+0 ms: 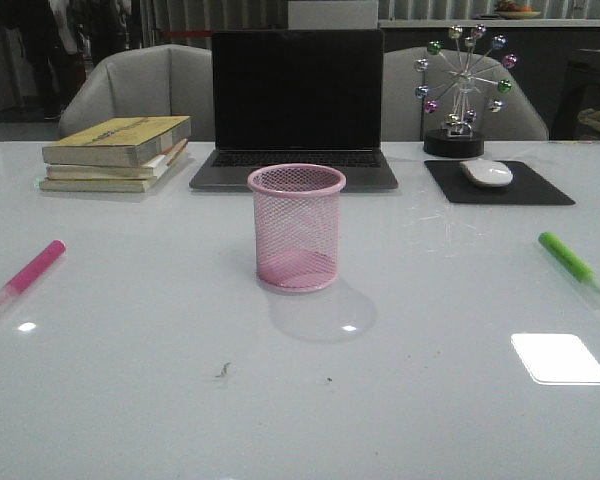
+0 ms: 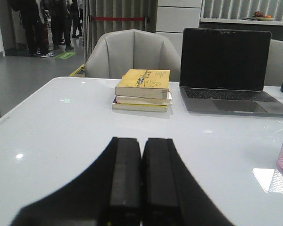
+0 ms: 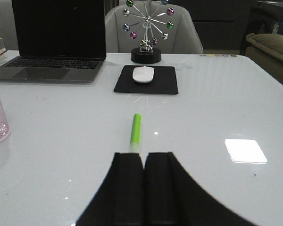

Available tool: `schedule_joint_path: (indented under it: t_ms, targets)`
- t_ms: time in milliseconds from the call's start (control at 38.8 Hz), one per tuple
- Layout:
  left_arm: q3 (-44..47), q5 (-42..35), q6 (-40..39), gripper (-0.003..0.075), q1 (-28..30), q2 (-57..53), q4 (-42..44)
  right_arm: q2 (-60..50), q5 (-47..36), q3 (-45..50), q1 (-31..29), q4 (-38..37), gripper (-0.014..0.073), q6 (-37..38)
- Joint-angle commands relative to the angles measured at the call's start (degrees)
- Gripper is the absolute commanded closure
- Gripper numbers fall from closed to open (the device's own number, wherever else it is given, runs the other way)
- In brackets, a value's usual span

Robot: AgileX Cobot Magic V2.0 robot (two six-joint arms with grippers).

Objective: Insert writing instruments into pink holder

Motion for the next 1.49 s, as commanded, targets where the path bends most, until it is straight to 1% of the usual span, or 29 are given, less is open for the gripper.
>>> schedule_joint_path:
  t_ms: [0, 721, 876, 979, 1031, 1108, 1159, 1211, 1288, 1391, 1469]
  targets:
    - [0.3, -5.4, -0.3, 0.0627, -0.4, -1.2, 0.1, -1.1, -4.7, 0.0, -0.4, 0.1, 0.0563, -0.4]
    - [0.3, -6.7, -0.3, 0.0627, -0.4, -1.2, 0.1, -1.1, -5.2, 0.0, -0.4, 0.1, 0.0563, -0.4]
    - [0.3, -6.9, -0.3, 0.0627, -0.4, -1.2, 0.1, -1.1, -6.7, 0.0, -0.3, 3.2, 0.0563, -0.4]
    - [0.3, -7.0, -0.3, 0.0627, -0.4, -1.2, 0.1, -1.1, -7.1, 0.0, -0.3, 3.6, 0.0563, -0.4]
    - [0.3, -7.2, -0.3, 0.0627, -0.4, -1.2, -1.3, -1.1, -7.8, 0.0, -0.3, 3.6, 0.0563, -0.4]
    - [0.3, -7.5, -0.3, 0.0627, -0.4, -1.2, -6.0, -1.1, -11.6, 0.0, -0.3, 3.8, 0.0563, -0.4]
    - [0.3, -7.7, -0.3, 0.0627, -0.4, -1.2, -8.0, -1.1, -14.1, 0.0, -0.3, 5.6, 0.0563, 0.0]
    - [0.1, -8.0, -0.3, 0.0627, -0.4, -1.2, -8.2, -1.1, -16.8, 0.0, -0.2, 8.9, 0.0563, 1.1]
    - [-0.7, -8.5, -0.3, 0.0627, -0.4, -1.2, -8.2, -1.1, -19.6, -0.7, -0.2, 11.5, 0.0563, 1.6]
    - [-2.9, -11.9, -0.3, 0.0627, -0.4, -1.2, -7.3, -1.1, -18.5, -3.6, -0.2, 10.2, 0.0563, 1.5]
    - [-5.9, -13.3, -0.3, 0.0627, -0.4, -1.2, -3.1, -1.1, -15.8, -6.6, -0.2, 6.6, 0.0563, 1.5]
